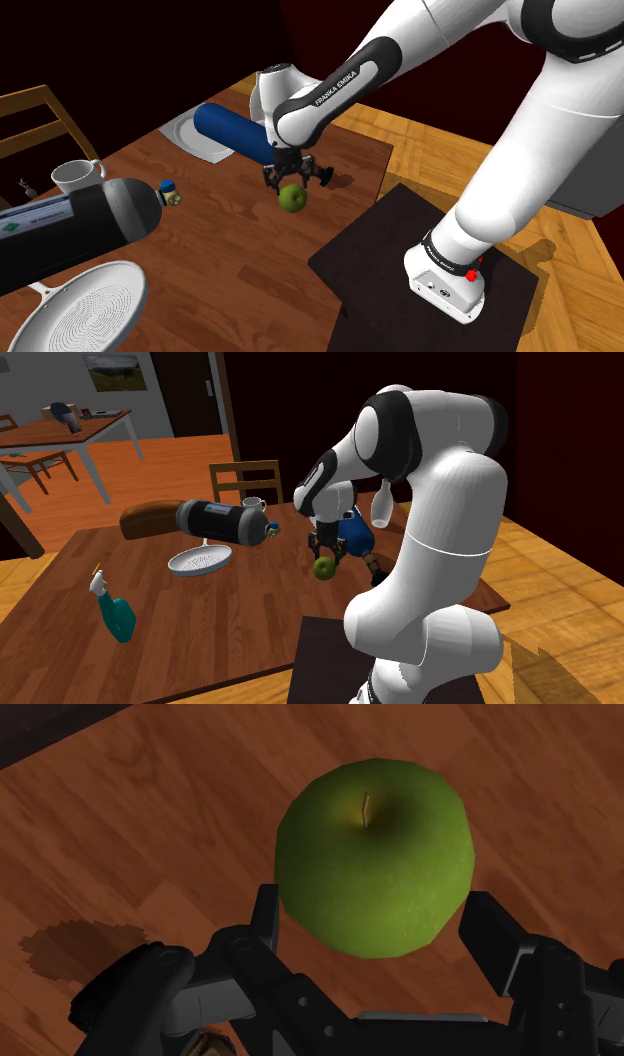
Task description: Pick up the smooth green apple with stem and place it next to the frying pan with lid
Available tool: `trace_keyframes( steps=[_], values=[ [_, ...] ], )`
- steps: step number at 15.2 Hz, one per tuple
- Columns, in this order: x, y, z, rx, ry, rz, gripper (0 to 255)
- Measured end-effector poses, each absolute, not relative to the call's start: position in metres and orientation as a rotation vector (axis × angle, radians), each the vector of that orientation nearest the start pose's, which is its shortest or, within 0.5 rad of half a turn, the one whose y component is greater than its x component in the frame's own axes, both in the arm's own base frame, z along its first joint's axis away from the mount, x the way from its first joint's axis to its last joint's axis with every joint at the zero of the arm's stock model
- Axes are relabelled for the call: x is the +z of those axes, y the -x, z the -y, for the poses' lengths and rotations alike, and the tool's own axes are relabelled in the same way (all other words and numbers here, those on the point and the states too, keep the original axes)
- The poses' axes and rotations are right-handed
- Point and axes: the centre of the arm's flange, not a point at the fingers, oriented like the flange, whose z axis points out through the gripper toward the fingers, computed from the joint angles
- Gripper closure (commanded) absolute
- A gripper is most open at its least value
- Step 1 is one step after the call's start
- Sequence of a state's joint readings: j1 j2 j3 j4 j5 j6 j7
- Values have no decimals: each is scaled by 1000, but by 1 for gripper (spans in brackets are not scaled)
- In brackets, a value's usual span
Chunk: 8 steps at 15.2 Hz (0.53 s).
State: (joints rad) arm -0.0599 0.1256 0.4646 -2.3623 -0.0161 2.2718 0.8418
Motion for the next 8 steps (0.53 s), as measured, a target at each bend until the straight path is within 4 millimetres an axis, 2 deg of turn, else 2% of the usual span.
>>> trace_keyframes(
  steps=[8],
  values=[
    [308, -446, -192, 308, 3137, -674, 255]
  ],
)
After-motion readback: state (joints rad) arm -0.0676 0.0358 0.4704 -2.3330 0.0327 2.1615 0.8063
